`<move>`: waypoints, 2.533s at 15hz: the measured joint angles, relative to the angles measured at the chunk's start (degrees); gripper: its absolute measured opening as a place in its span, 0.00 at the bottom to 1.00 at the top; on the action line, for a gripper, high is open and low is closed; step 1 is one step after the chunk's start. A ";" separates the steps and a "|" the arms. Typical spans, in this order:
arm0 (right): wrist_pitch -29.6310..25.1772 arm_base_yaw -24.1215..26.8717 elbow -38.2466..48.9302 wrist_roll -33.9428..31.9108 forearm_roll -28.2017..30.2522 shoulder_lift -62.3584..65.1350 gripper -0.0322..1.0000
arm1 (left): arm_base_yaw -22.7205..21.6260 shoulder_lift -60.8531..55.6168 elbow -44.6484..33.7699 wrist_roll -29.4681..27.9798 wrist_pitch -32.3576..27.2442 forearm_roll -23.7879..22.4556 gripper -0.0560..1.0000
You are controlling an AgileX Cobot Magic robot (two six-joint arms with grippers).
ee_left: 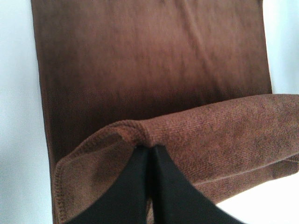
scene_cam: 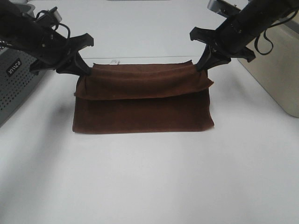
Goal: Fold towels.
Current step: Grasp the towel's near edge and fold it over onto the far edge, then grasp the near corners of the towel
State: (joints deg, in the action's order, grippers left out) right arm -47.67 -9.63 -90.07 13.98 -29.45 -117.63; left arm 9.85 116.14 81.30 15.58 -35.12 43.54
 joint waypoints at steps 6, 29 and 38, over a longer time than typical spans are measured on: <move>-3.15 0.23 -29.45 -3.27 6.47 -17.76 0.03 | -0.74 14.84 22.12 -0.40 4.30 -0.92 0.06; -21.49 0.29 -31.05 -8.65 9.91 -19.14 0.83 | -0.74 14.15 23.49 -17.02 -13.01 -20.80 0.91; -10.14 0.29 -8.54 -0.40 3.09 -13.12 0.79 | -0.46 10.54 7.91 -17.82 -6.02 -21.26 0.77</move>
State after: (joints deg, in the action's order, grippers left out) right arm -57.81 -9.34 -98.61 13.58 -26.36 -130.75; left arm 9.40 126.68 89.21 -2.23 -41.14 22.29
